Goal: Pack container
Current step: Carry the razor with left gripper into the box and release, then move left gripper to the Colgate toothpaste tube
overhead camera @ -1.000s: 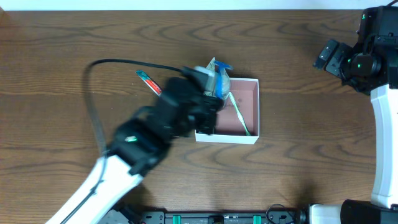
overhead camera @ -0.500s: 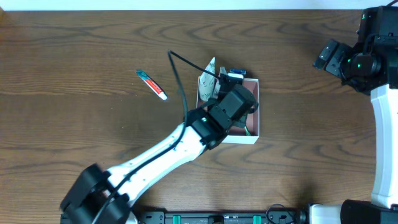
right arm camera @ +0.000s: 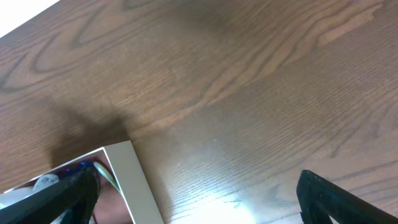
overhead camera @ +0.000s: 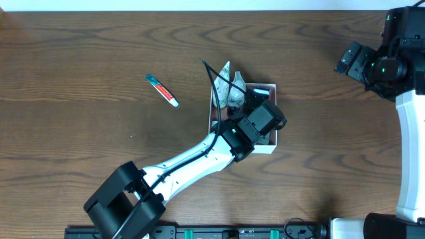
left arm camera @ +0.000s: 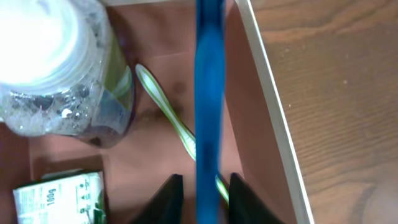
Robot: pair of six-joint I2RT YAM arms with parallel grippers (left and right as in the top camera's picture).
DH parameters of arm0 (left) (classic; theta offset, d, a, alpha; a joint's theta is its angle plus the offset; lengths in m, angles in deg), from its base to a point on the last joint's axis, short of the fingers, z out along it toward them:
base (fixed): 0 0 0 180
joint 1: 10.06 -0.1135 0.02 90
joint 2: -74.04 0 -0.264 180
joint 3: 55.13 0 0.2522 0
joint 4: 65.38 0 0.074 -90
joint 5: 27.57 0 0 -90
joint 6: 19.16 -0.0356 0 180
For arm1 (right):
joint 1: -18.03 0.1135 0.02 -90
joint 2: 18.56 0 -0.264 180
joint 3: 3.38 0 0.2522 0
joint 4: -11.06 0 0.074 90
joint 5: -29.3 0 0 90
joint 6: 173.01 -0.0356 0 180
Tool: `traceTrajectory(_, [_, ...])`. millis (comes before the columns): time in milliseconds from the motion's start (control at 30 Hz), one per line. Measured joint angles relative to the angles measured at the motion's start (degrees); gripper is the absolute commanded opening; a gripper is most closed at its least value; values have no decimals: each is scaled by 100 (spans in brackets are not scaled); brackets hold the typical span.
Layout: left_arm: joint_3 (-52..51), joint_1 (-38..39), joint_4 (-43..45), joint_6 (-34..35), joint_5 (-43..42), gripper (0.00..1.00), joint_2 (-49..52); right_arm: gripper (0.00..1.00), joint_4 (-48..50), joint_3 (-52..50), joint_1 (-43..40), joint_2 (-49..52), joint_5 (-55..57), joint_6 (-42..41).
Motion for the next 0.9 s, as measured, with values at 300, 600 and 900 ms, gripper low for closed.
traceTrajectory(300, [0, 0, 2, -184, 4, 38, 0, 99, 0, 0, 0, 2, 0, 0])
traceTrajectory(600, [367, 0, -874, -623, 15, 38, -542, 99, 0, 0, 0, 2, 0, 0])
traceTrajectory(900, [787, -619, -2022, -800, 448, 46, -2977, 99, 2, 0, 0, 2, 0, 0])
